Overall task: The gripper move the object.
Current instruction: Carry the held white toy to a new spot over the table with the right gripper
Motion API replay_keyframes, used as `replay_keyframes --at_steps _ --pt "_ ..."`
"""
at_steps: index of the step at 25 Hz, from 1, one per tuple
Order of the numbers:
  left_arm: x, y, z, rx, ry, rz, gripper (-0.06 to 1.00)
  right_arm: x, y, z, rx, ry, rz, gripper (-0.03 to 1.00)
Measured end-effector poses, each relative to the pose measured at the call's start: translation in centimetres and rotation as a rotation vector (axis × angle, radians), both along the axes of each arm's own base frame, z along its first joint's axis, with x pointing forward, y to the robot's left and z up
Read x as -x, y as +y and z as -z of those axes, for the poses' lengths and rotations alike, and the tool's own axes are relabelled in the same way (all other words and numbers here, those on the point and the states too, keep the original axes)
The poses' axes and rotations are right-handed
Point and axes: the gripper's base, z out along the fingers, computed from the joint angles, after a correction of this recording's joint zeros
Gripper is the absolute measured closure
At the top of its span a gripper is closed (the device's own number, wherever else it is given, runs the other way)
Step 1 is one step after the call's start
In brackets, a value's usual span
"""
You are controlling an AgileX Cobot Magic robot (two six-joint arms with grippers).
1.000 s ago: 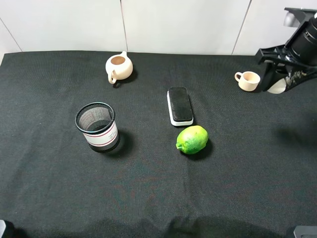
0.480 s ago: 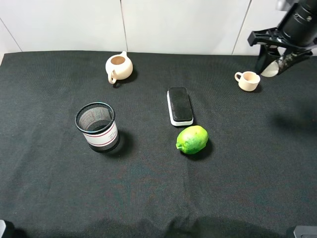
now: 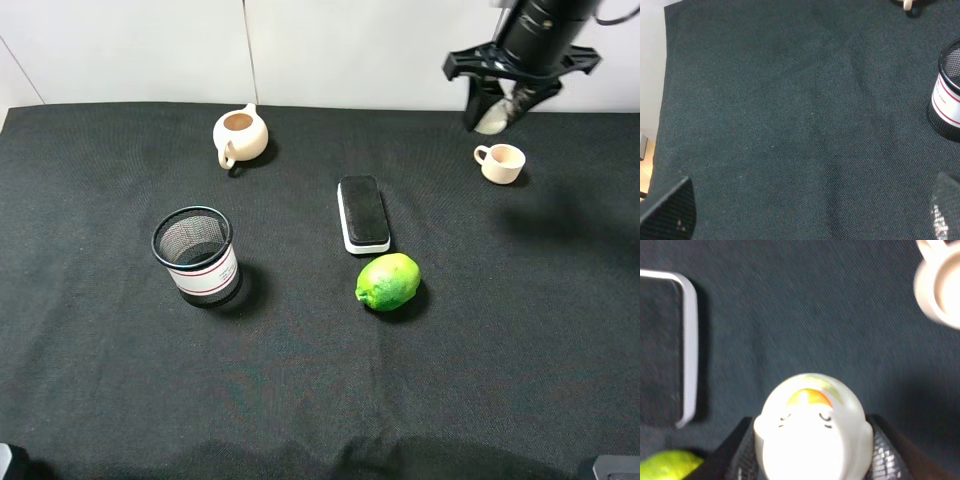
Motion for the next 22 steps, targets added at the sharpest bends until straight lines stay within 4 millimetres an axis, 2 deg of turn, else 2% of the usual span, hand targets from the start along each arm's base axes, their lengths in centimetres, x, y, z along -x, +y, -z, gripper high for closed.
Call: replay_keyframes --at_steps 6,11,22 --pt "0.0 0.0 0.0 0.000 0.000 0.000 -0.05 -2.8 1.9 1.1 -0.005 -0.018 -0.024 0.63" --pt "0.0 0.0 0.0 0.000 0.000 0.000 -0.05 -4.5 2.6 3.3 0.000 0.000 -0.028 0.63" --pt "0.0 0.0 0.0 0.000 0.000 0.000 -0.05 -6.4 2.9 7.7 0.023 -0.017 -0.016 0.63"
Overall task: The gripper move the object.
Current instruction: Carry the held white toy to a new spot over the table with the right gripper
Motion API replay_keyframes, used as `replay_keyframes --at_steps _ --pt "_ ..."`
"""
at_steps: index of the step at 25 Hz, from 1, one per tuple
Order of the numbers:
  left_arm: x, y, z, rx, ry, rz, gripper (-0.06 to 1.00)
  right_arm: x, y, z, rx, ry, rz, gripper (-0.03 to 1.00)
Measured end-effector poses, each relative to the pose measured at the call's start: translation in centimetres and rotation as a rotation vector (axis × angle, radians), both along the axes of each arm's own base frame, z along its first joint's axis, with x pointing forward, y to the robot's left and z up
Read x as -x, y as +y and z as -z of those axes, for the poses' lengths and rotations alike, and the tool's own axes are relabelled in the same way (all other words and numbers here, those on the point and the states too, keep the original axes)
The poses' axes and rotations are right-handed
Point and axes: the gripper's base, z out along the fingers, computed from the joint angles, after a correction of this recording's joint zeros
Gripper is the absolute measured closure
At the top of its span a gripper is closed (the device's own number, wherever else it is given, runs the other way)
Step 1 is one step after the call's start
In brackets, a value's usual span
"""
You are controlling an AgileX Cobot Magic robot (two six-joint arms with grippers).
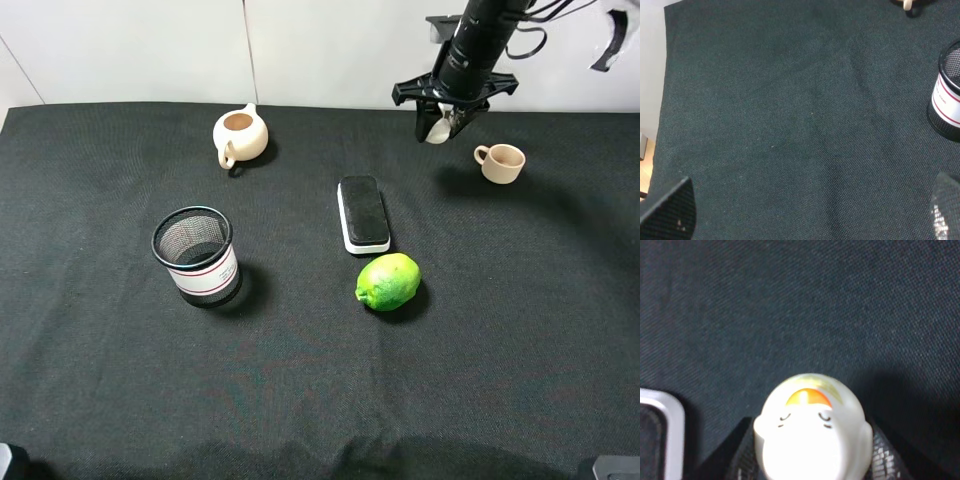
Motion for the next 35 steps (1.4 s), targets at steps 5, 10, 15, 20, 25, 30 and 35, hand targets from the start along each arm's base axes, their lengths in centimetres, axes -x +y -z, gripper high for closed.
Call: replay_keyframes --at_steps 5,10,15,20,25,30,35 --pt "0.0 0.0 0.0 0.000 0.000 0.000 -0.05 -0.7 0.1 1.4 0.003 -0.036 0.006 0.63" --pt "0.0 0.0 0.0 0.000 0.000 0.000 -0.05 -1.3 0.2 2.8 0.006 -0.046 0.019 0.63" --pt "0.0 0.0 0.0 -0.001 0.000 0.000 -0.05 -1.6 -0.6 4.2 0.016 -0.023 0.040 0.63" --pt "0.0 0.0 0.0 -0.001 0.000 0.000 -0.05 -2.0 -1.4 4.7 0.020 -0.029 0.055 0.63" --pt "0.0 0.0 0.0 -0.001 0.000 -0.001 -0.05 -2.0 -1.6 4.7 0.035 -0.037 0.051 0.63" --pt "0.0 0.0 0.0 -0.001 0.000 -0.001 -0.05 -2.1 -1.6 4.7 0.038 -0.039 0.049 0.63" --pt "0.0 0.0 0.0 -0.001 0.000 -0.001 -0.05 -2.1 -1.7 4.7 0.039 -0.041 0.049 0.63"
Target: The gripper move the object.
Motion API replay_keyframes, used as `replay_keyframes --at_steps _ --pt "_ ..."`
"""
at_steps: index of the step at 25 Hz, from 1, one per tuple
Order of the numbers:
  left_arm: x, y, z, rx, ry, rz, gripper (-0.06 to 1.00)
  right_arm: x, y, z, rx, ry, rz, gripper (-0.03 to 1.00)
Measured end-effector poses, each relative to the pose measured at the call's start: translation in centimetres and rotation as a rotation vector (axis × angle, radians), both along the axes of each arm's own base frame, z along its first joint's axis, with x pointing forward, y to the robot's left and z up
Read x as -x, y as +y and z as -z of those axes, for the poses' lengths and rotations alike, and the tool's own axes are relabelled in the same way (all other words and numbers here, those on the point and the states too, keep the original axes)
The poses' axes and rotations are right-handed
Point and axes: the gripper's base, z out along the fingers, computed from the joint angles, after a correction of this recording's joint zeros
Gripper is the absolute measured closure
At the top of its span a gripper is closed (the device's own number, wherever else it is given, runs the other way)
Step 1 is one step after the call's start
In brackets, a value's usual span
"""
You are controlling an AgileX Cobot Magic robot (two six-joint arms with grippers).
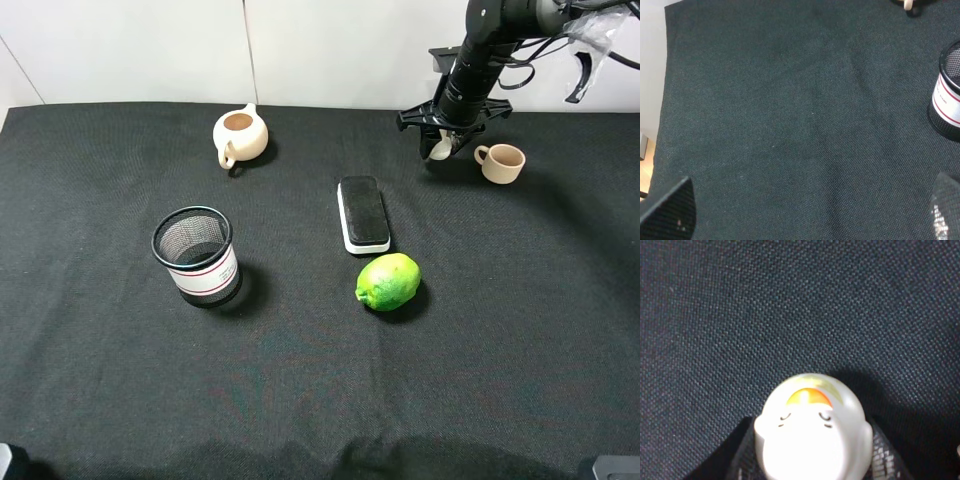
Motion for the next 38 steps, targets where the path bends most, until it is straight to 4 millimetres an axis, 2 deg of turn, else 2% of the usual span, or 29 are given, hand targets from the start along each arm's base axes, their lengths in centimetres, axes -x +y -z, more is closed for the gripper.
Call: replay_keyframes --at_steps 5,12,15,25,38 --pt "0.0 0.0 0.0 0.000 0.000 0.000 -0.05 0.0 0.1 0.0 -0.009 0.002 -0.006 0.60" --pt "0.0 0.0 0.0 0.000 0.000 0.000 -0.05 0.1 0.2 0.0 -0.022 0.004 -0.037 0.35" --pt "0.0 0.0 0.0 0.000 0.000 0.000 -0.05 0.1 0.2 0.0 -0.020 0.003 -0.051 0.30" --pt "0.0 0.0 0.0 0.000 0.000 0.000 -0.05 0.2 0.3 -0.5 -0.026 0.007 -0.056 0.27" --pt "0.0 0.0 0.0 0.000 0.000 0.000 -0.05 1.4 0.1 -4.5 -0.029 0.034 -0.072 0.27"
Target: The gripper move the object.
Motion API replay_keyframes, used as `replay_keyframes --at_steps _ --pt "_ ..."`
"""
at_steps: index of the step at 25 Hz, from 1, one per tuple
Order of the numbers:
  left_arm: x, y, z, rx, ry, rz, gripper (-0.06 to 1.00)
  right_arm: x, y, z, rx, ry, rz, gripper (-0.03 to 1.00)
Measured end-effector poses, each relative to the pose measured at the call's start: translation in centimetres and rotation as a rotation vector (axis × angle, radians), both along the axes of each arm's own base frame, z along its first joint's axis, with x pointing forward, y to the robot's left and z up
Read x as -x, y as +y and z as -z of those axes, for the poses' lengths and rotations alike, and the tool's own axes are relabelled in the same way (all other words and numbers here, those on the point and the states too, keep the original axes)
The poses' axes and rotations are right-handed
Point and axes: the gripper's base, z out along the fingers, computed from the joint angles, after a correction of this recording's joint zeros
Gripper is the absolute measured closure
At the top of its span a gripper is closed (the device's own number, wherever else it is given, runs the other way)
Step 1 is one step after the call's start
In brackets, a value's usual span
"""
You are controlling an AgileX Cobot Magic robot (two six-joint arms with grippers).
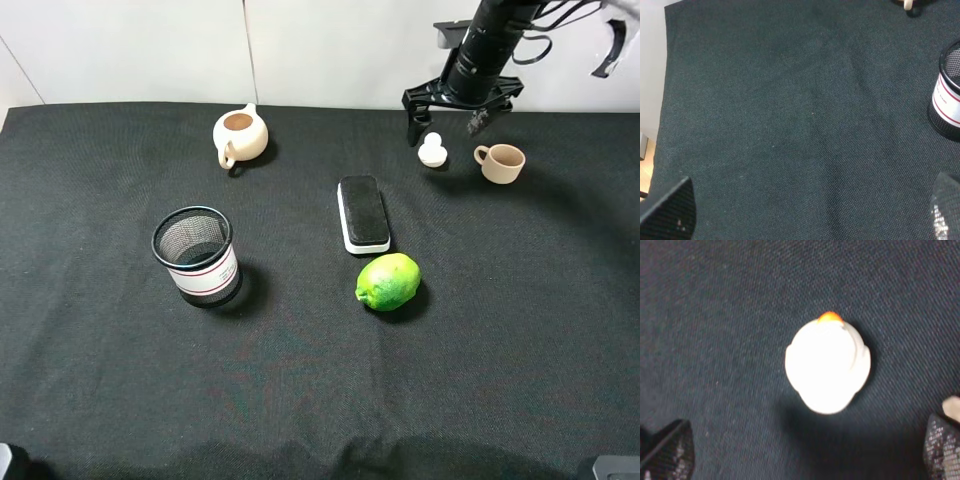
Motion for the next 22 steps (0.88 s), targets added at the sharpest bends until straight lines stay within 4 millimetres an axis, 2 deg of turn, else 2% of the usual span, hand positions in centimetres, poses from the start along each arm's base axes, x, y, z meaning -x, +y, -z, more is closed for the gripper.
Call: replay_keyframes --at_steps 15,22 --pt "0.0 0.0 0.0 0.000 0.000 0.000 -0.05 2.3 -0.5 -4.5 0.012 0.084 -0.021 0.27" --pt "0.0 0.0 0.0 0.000 0.000 0.000 -0.05 3.1 -0.6 -7.1 -0.012 0.046 -0.020 0.27"
